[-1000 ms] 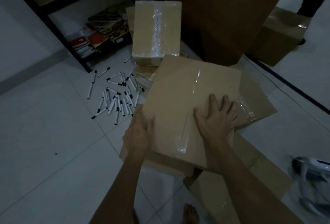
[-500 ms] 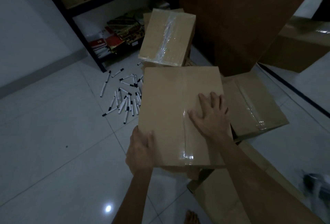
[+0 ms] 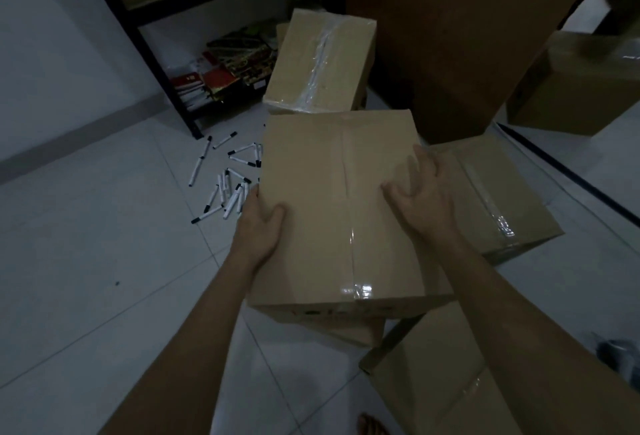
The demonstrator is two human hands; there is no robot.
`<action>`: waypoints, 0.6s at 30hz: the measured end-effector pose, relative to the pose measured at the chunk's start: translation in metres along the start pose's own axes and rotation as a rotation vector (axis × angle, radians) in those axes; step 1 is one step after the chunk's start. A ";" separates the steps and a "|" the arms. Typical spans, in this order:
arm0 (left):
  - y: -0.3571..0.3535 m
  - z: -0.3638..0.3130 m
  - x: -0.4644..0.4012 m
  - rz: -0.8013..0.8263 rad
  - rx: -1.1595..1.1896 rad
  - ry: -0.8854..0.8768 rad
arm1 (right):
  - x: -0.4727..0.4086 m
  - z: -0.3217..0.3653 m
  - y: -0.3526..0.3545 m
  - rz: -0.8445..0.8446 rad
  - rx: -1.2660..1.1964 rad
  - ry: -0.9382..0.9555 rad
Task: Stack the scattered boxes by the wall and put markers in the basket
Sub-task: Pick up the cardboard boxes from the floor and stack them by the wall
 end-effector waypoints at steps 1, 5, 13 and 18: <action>-0.002 -0.001 -0.012 0.021 0.011 -0.011 | -0.006 -0.004 -0.001 0.028 -0.045 -0.050; -0.009 -0.003 -0.047 0.029 0.033 -0.077 | -0.027 -0.014 -0.001 0.194 -0.221 -0.172; -0.013 0.017 -0.053 0.040 0.224 -0.178 | -0.050 -0.043 -0.010 0.250 -0.317 -0.184; -0.015 0.017 -0.069 -0.025 0.138 -0.246 | -0.067 -0.047 -0.012 0.304 -0.299 -0.194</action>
Point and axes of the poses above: each hand's wrist, its own x-axis away from the middle knuckle, its own y-axis out of the back of the hand, z = x × y, the point moved 1 cm from there along -x, towards the middle knuckle, and after that the axes turned 12 degrees about -z, right-handed, at the moved point
